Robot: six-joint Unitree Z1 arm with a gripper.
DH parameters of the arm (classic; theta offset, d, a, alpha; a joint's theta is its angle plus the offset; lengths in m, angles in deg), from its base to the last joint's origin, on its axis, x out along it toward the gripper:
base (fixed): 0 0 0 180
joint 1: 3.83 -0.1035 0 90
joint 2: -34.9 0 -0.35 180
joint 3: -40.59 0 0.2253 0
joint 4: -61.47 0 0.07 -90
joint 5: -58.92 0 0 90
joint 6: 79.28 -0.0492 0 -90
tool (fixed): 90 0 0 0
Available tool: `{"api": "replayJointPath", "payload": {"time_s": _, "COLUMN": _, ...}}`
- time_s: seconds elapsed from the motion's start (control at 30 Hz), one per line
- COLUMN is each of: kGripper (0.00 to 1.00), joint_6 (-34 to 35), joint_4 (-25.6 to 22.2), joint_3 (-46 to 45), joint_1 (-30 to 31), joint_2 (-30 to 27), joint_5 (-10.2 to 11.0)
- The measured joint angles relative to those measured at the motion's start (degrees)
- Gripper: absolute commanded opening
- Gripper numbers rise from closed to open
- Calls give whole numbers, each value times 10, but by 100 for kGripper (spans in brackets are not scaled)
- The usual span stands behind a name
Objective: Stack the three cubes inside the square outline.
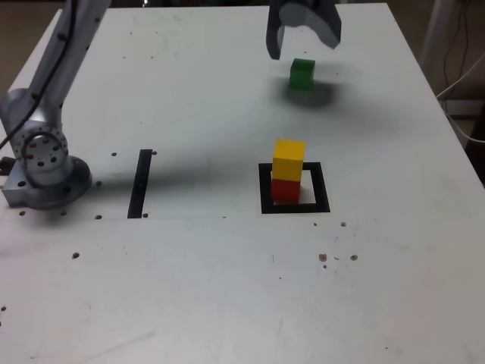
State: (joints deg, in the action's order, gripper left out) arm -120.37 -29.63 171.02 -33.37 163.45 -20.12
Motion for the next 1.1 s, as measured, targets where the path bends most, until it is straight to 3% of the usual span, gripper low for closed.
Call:
{"api": "replayJointPath", "payload": {"time_s": 0.4, "kGripper": 88, "joint_6": -5, "joint_4": -3, "joint_3": 16, "joint_1": 12, "joint_2": 50, "joint_5": 34}}
{"api": "replayJointPath", "payload": {"time_s": 0.7, "kGripper": 76, "joint_6": -5, "joint_4": -3, "joint_3": 42, "joint_1": 14, "joint_2": 75, "joint_5": 35}}
{"api": "replayJointPath", "payload": {"time_s": 1.1, "kGripper": 38, "joint_6": 2, "joint_4": 11, "joint_3": 48, "joint_1": 15, "joint_2": 87, "joint_5": 25}}
